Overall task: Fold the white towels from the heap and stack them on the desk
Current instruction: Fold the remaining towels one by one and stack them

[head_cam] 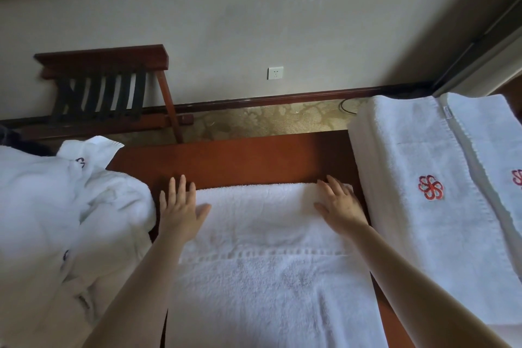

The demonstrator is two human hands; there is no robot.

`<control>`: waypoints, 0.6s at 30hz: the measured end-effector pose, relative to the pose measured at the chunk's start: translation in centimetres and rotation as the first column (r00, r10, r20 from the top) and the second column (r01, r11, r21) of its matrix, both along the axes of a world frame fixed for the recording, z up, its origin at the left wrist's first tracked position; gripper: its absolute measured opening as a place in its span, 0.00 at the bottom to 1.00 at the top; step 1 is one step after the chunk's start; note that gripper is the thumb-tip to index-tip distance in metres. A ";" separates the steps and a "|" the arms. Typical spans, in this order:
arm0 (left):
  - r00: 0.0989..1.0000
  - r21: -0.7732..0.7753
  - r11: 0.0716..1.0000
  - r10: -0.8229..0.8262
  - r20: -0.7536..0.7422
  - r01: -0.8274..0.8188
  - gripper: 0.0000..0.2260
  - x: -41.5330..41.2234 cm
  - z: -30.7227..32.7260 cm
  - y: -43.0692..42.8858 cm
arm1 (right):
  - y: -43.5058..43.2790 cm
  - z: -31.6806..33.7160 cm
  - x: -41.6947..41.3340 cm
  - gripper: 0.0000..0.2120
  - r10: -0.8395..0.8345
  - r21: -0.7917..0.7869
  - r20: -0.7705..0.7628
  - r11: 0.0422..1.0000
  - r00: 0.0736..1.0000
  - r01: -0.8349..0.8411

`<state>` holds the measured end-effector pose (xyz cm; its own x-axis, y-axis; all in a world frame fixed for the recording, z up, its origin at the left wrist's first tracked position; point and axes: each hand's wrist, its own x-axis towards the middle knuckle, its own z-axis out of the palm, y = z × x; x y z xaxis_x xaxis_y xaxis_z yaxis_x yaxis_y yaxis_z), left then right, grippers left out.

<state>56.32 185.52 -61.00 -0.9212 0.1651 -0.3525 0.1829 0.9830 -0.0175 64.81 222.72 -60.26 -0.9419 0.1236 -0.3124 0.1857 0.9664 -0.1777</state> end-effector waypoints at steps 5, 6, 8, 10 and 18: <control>0.979 0.124 0.985 -0.101 -0.178 0.124 0.20 0.8 1.4 3.4 | -0.9 1.2 -0.8 0.24 -0.024 0.083 -0.098 0.996 0.995 0.033; 0.986 0.153 0.983 -0.076 -0.146 0.098 0.19 0.6 1.5 3.9 | -1.0 1.3 -1.1 0.25 -0.068 0.055 -0.058 0.996 0.996 0.071; 0.998 0.168 0.986 0.006 -0.059 0.004 0.19 0.2 1.6 4.3 | -1.1 1.4 -1.9 0.26 -0.136 0.027 0.058 0.991 0.989 0.134; 0.997 0.133 0.988 0.082 0.005 -0.082 0.19 -0.3 1.6 4.5 | -1.0 1.5 -2.4 0.25 -0.162 0.044 0.126 0.987 0.979 0.157; 0.987 0.033 0.988 0.150 0.051 -0.151 0.12 -0.5 3.7 3.8 | -0.2 3.7 -1.8 0.10 -0.250 -0.089 0.040 0.963 0.967 0.253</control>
